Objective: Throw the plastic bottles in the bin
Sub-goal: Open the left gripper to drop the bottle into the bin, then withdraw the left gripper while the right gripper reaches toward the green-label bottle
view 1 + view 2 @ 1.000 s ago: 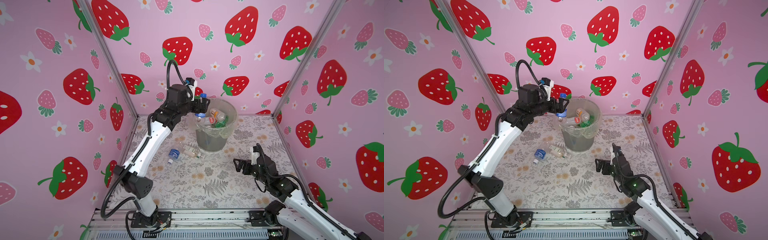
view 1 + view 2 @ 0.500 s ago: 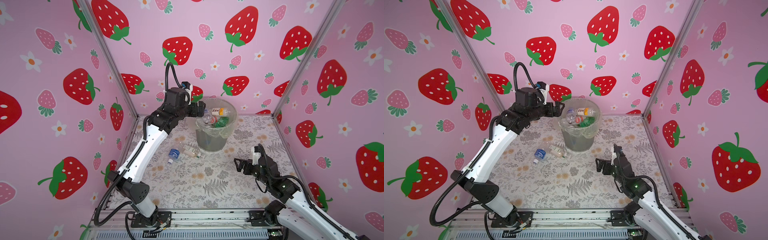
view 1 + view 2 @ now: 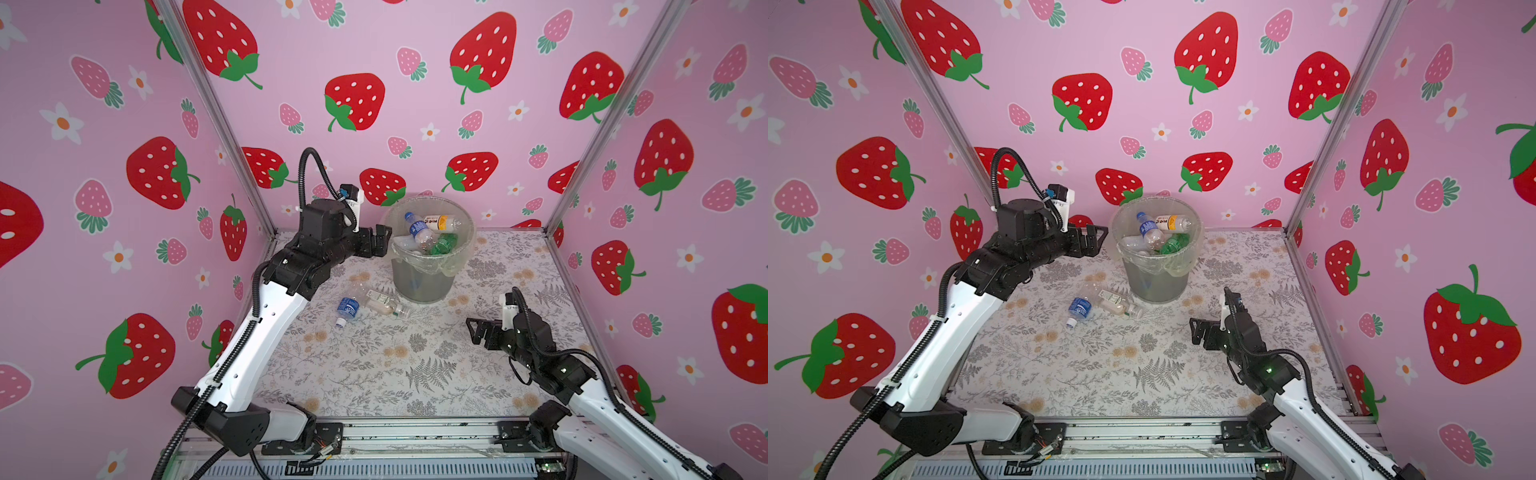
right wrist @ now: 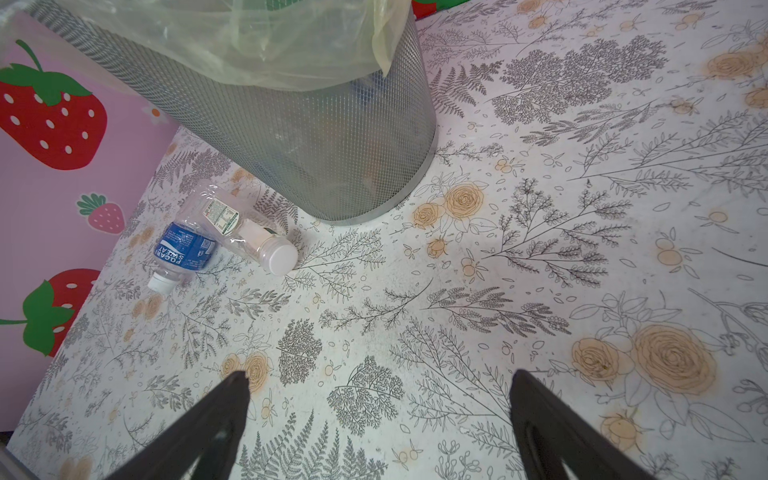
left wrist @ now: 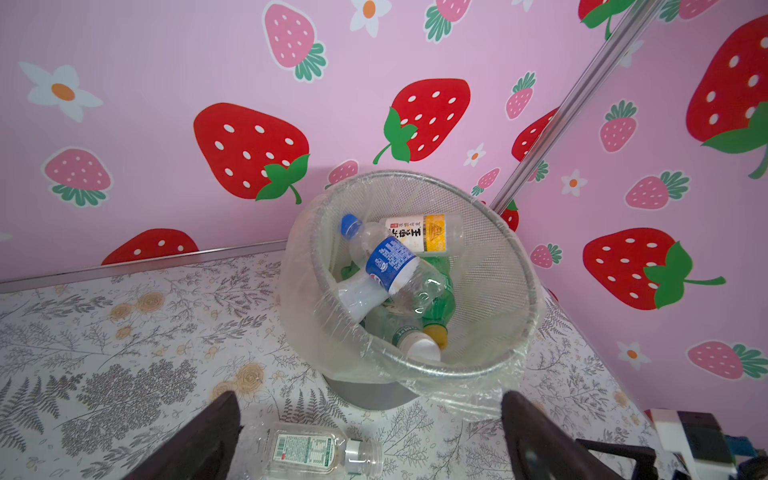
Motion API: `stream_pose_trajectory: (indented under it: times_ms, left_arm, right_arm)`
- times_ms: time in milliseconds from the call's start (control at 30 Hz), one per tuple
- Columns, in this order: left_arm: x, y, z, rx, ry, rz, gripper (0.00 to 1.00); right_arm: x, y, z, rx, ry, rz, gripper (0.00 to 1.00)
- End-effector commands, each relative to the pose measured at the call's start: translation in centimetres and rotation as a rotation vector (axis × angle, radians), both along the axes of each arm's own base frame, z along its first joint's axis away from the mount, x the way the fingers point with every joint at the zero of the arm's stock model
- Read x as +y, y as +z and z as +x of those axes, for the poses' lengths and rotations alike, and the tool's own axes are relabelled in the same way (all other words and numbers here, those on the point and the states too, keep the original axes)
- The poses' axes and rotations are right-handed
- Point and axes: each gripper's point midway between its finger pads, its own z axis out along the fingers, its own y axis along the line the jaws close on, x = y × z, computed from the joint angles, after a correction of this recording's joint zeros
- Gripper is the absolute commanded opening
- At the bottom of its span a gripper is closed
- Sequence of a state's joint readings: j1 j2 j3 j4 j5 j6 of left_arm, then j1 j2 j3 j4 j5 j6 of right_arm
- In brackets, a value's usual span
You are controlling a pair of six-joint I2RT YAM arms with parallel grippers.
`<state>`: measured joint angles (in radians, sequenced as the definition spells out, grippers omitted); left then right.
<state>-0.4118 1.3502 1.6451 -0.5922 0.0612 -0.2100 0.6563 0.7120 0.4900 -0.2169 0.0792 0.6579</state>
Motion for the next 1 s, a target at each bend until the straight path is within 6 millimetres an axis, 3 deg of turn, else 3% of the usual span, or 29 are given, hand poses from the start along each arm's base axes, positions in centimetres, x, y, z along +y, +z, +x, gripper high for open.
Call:
stream_pose_trajectory:
  times_ms: [0, 467, 667, 967]
  left_arm:
    - [1.9, -0.5, -0.4, 0.013, 0.019, -0.005, 0.99]
    - [9.6, -9.1, -0.2, 0.284, 0.201, -0.171, 0.99]
    - [13.2, -11.9, -0.6, 0.326, 0.278, -0.159, 0.99]
    - [14.9, -15.4, -1.6, 0.371, 0.337, -0.095, 0.99]
  right_arm:
    - [0.4, -0.1, 0.1, -0.001, 0.014, 0.016, 0.99]
    - [4.0, -0.4, 0.2, -0.003, 0.108, 0.030, 0.99]
    - [6.4, -3.0, 0.0, 0.017, 0.176, -0.116, 0.99]
    - [12.0, -2.1, -0.7, -0.127, 0.395, -0.272, 0.99]
